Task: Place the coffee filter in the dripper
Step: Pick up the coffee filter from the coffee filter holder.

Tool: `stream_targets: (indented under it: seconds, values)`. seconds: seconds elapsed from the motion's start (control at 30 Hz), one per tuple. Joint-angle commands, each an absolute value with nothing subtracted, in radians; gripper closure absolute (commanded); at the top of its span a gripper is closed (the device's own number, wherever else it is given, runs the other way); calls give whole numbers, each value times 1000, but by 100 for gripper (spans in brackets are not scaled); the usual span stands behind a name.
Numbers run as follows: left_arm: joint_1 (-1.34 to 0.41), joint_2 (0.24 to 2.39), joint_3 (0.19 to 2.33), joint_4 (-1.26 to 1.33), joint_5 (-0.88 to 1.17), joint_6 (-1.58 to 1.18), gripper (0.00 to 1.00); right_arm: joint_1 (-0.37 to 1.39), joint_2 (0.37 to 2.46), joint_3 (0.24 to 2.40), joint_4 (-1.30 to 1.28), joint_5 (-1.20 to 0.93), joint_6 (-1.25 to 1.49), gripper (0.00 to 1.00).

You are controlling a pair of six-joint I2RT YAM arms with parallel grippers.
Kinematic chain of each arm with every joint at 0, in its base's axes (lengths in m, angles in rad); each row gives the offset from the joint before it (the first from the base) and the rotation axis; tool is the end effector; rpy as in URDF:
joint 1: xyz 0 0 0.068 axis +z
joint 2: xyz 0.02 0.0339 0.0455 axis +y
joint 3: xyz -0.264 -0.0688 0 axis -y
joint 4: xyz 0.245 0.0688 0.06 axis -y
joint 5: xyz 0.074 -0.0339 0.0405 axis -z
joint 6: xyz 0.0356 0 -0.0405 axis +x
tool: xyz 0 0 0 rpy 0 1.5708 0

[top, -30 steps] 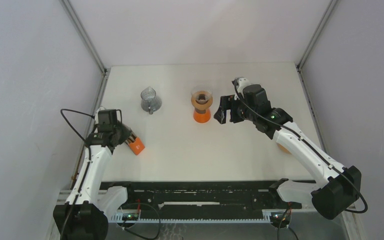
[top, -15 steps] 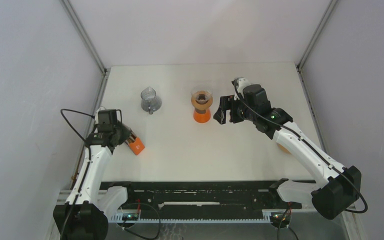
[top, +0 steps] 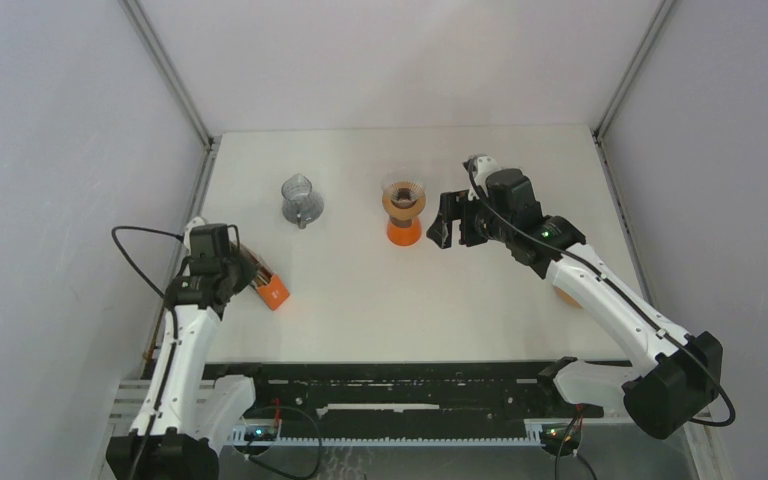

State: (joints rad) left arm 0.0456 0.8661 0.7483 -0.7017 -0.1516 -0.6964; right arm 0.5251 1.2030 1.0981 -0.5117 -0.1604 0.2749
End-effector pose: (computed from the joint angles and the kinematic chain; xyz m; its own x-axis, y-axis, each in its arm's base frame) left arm 0.1734 0.0133 0.2656 -0.4651 -0.6560 -0.5944 -0.5819 0.7326 -0.3532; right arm 0.2256 0.1373 0.3307 -0.6465 -0.0649 -0.7601 -0.4490 0.8379 0.3104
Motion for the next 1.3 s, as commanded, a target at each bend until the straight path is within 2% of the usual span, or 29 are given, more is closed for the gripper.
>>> stream_targets:
  seconds: [0.0, 0.67, 0.97, 1.27]
  values:
    - [52, 801, 798, -721, -155, -676, 100, 526, 1176, 1098, -460, -170, 274, 11]
    - [51, 607, 930, -788, -153, -602, 100, 547, 1177, 1098, -443, -201, 267, 11]
    - [52, 446, 863, -627, -121, -611, 100, 585, 1163, 1098, -424, -204, 249, 11]
    - [52, 388, 800, -421, 63, -717, 100, 678, 1133, 1098, -356, -207, 170, 11]
